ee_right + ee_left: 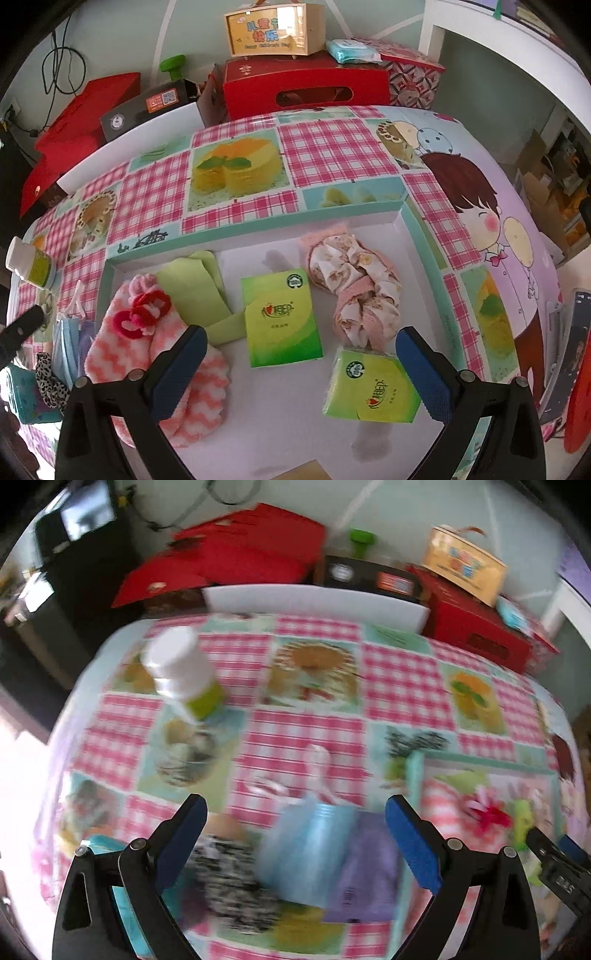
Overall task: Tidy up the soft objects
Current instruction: 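Move both tools back toward the face masks and leopard-print item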
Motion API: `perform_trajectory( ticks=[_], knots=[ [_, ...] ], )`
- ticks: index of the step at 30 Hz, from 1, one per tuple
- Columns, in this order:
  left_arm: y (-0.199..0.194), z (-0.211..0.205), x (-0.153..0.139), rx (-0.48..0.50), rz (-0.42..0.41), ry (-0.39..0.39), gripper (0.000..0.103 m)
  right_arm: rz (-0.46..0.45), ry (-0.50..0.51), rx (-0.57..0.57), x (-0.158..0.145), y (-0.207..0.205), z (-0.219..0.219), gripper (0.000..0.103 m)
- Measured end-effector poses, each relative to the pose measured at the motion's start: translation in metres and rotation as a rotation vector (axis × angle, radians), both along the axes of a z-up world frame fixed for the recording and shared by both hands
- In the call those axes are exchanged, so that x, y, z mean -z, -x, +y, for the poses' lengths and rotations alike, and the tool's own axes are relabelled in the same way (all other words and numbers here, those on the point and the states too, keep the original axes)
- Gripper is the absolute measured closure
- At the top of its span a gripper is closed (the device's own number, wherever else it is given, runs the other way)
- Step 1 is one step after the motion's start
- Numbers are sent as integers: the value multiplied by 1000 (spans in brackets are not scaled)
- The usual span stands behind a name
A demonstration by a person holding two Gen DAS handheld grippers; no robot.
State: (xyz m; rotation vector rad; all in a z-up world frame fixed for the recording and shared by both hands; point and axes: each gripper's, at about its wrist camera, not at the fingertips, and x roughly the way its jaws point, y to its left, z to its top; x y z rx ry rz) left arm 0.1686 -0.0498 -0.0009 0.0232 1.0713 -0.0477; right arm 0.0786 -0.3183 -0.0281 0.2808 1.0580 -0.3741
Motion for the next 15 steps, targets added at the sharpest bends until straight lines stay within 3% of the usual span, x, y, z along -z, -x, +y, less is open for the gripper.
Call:
perform_trajectory(
  ticks=[9,15],
  knots=[
    [-7,59,-2,-145,2,20,6,-9,16,-61,-4,-6,27,0],
    [-5,89,-2,-223,6,26,6,-38,-38,-129,-8,-11,51,0]
  ],
)
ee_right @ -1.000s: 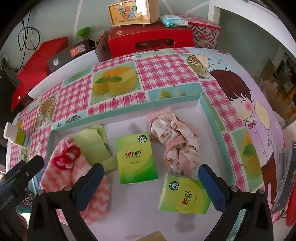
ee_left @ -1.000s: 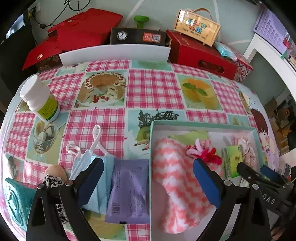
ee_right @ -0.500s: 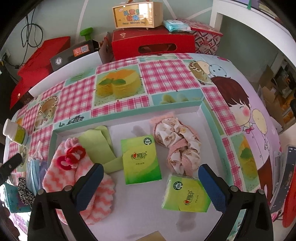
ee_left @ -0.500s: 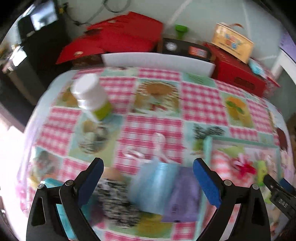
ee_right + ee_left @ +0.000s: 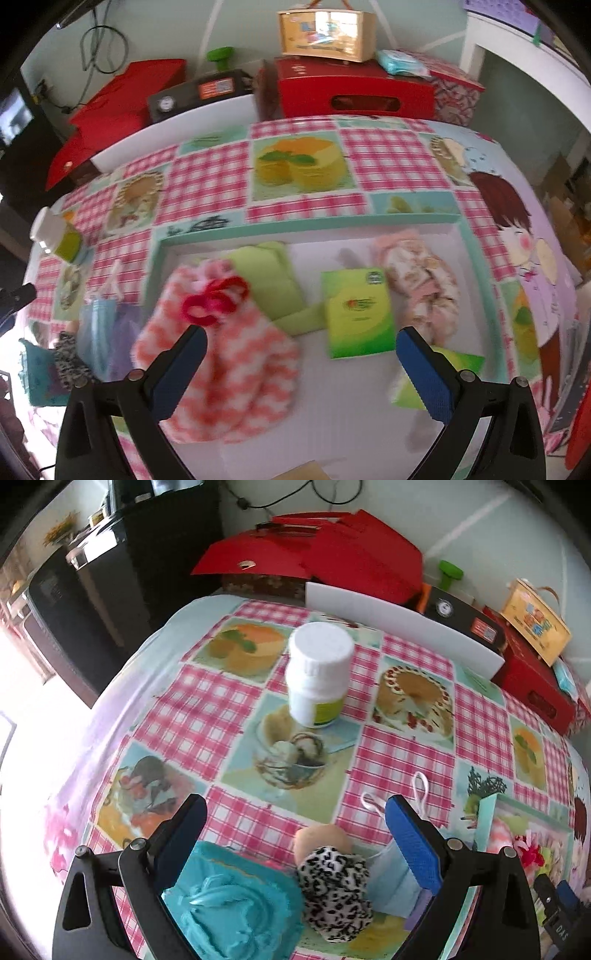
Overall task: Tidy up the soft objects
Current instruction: 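Move both tools back toward the face masks and leopard-print item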
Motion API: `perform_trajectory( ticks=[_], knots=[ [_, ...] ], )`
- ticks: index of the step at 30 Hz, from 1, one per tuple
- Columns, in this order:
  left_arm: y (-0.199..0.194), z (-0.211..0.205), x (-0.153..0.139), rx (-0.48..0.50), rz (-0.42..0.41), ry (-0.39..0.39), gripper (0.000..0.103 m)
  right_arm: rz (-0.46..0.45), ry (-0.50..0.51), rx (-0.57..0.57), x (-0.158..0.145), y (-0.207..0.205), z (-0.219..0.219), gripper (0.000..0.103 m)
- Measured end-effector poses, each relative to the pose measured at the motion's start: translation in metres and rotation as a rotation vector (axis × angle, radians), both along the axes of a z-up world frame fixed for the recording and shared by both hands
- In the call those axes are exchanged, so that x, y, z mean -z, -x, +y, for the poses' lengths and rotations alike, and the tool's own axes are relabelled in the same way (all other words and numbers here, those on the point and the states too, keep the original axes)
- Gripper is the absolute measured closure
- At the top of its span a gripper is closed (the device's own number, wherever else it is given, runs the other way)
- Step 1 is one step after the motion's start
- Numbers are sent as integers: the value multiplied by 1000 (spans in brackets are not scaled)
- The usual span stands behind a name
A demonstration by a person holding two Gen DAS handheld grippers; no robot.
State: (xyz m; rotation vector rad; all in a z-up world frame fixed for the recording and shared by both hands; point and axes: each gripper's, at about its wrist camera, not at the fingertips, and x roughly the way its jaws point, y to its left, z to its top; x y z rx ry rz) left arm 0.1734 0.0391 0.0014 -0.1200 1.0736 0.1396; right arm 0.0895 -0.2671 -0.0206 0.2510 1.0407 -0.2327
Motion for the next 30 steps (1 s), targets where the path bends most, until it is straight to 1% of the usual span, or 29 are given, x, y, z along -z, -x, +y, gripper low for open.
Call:
perform_trajectory(
  ticks=[9,14,18,20,26,30],
  knots=[
    [2,7,1,-15,10,-2,6,-8,-8,-52,-2,-7,28,0],
    [2,9,1,-8,12,11,6,-4,14,-100,-1,-12,50,0],
    [1,9,3,-4,20,2,6,7,40,-136,2,-15,66,0],
    [1,10,6,0,31,6,6,7,36,-158,4,-17,74,0],
    [0,11,7,16,32,47,6,-63,-15,-245,-4,-20,98,0],
    [-1,10,8,29,39,67,6,-87,-45,-296,-6,-23,111,0]
  ],
)
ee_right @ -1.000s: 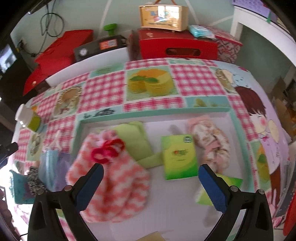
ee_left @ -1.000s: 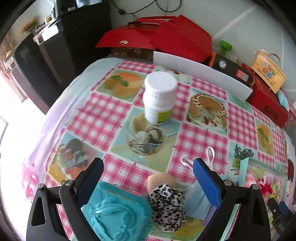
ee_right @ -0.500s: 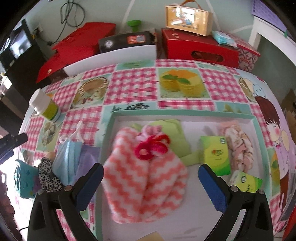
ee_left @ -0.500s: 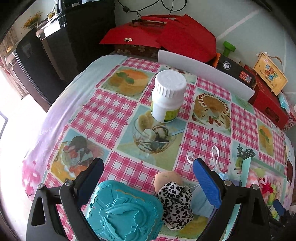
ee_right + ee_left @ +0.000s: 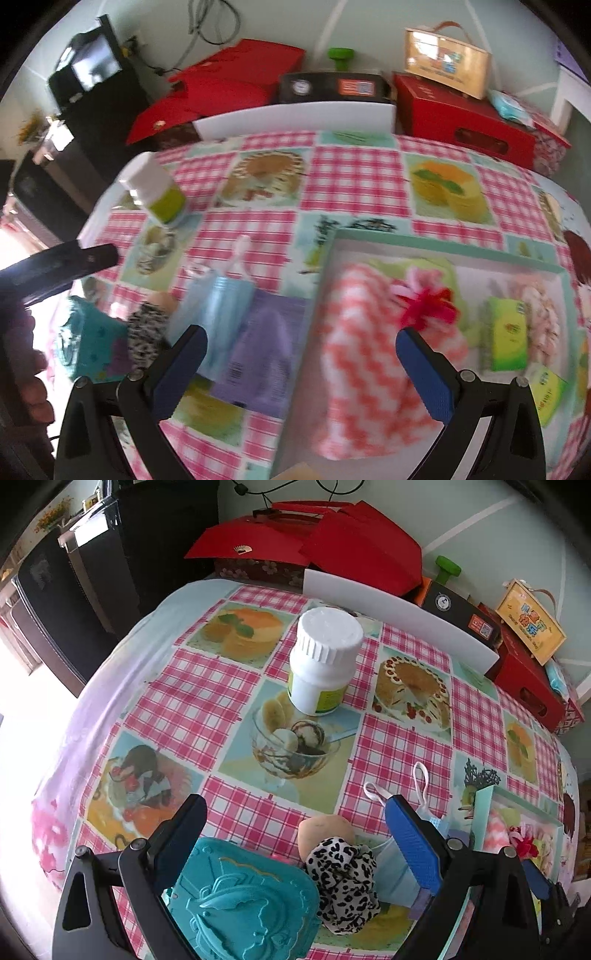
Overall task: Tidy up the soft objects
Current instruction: 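Move both tools back toward the face masks and leopard-print item, then grasp the leopard scrunchie with the left tool while the right tool grasps the blue masks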
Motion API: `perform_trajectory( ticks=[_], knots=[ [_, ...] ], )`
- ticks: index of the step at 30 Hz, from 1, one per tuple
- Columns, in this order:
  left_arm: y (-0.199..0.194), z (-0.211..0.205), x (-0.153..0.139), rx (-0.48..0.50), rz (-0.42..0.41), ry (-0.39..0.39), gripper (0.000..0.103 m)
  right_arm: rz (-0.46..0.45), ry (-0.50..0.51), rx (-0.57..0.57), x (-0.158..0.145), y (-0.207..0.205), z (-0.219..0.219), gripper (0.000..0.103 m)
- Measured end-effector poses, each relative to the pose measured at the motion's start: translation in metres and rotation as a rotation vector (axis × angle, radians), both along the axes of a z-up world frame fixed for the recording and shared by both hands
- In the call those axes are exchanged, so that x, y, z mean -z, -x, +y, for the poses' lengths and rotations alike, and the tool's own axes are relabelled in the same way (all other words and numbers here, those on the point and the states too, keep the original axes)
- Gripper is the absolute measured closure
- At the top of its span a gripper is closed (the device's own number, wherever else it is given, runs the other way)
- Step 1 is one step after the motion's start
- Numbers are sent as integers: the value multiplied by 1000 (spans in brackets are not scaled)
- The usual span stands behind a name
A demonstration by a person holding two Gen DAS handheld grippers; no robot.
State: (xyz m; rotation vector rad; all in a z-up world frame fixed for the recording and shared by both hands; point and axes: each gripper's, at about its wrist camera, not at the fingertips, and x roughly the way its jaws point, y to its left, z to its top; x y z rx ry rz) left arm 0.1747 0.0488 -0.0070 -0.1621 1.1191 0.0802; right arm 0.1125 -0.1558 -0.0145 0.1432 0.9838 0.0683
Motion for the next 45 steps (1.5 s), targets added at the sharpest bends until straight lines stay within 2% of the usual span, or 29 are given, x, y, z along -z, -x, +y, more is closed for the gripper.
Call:
perform_trajectory(
  ticks=[6,16,23,29,31,38,42,45],
  knots=[
    [0,-5,-3,29,-4,13,6,-53,3,-83,-4,-2,17,0],
    [16,-4,-24,30,-77,84,6,-78,-36,-172,-4,-2,21,25],
    [39,-6,-30,28,-117,106,6,-99,-94,-138,-12,3,1,31],
    [59,-22,-36,63,-157,121,6,-123,-133,-99,-20,6,-17,32],
    [64,-28,-34,69,-158,116,6,-125,-149,-91,-20,5,-22,39],
    [79,-35,-16,55,-108,134,9,-137,-198,-59,-23,5,-37,40],
    [88,-44,-14,63,-118,90,9,-130,-242,-84,-23,5,-36,41],
    [93,-50,-11,89,-108,115,9,-117,-247,-121,-20,3,-26,47]
  ],
)
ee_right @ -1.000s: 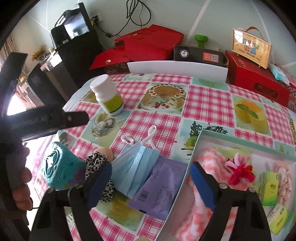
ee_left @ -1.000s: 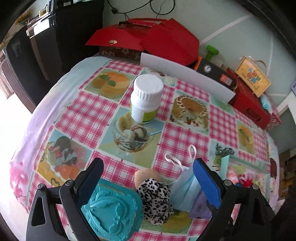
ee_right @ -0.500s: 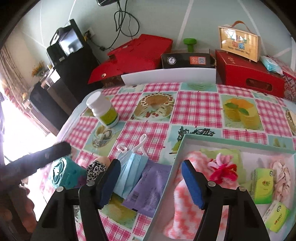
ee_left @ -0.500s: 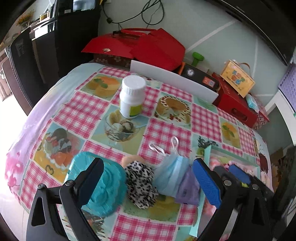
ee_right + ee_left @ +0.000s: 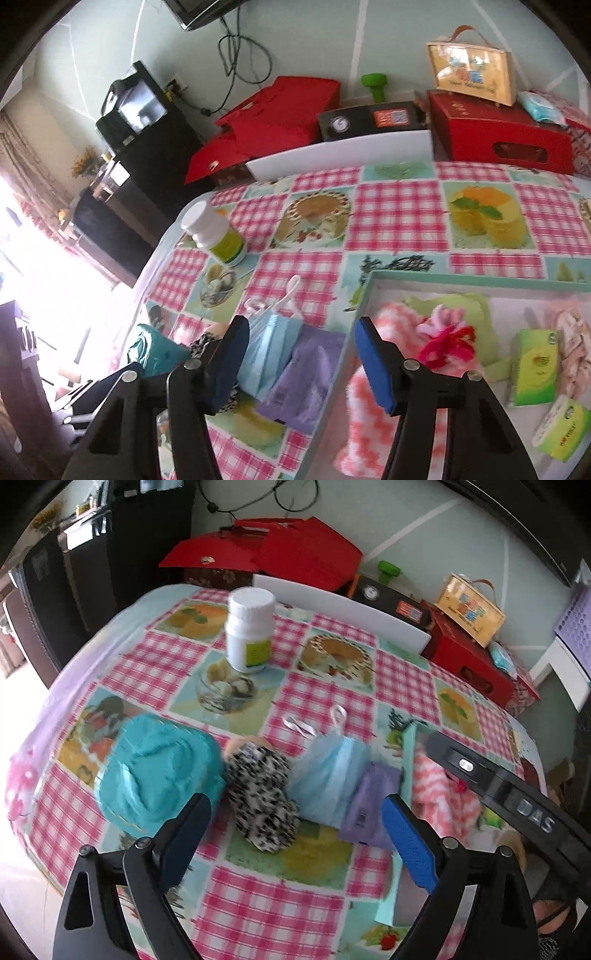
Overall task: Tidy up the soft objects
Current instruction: 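Grasp the leopard scrunchie with the left tool while the right tool grasps the blue masks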
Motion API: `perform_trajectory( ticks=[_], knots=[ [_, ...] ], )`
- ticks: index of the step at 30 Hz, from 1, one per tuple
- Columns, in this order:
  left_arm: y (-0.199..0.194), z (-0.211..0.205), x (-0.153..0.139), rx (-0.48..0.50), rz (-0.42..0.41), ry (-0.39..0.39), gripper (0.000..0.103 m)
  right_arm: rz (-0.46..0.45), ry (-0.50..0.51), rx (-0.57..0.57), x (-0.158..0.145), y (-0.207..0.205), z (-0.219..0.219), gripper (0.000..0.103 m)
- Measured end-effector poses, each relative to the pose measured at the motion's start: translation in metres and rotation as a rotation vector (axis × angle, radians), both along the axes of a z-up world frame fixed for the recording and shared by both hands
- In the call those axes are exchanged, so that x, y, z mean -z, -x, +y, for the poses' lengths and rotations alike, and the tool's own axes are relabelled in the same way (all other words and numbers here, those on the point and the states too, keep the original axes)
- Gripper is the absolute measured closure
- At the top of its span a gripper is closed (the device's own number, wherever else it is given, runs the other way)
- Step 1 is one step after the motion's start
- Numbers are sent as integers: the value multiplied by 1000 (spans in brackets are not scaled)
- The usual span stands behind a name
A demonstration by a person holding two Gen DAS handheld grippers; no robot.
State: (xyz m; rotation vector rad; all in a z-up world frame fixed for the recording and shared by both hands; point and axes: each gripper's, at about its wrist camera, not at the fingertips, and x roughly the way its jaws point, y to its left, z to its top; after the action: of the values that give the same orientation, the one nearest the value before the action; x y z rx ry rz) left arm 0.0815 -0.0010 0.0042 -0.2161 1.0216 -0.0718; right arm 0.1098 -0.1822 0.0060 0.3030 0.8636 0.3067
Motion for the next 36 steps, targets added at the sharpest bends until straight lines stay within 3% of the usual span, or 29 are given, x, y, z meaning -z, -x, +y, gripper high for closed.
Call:
perform_trajectory(
  ticks=[4,7,10,23,27,36],
  knots=[
    [3,-11,6,35,15,5,10,-1,-20,-30,0,0,6,47],
    [3,-12,14,24,48,17,26,3,-28,-35,1,0,6,47],
    [3,-10,25,-2,85,29,30,21,-34,-47,6,-2,9,47],
    [2,7,44,-154,107,53,32,112,6,-163,36,-16,47,47],
    [2,16,50,-204,116,71,41,138,17,-163,46,-22,50,47],
    [0,22,61,-236,137,88,46,157,51,-162,58,-29,57,51]
  ],
)
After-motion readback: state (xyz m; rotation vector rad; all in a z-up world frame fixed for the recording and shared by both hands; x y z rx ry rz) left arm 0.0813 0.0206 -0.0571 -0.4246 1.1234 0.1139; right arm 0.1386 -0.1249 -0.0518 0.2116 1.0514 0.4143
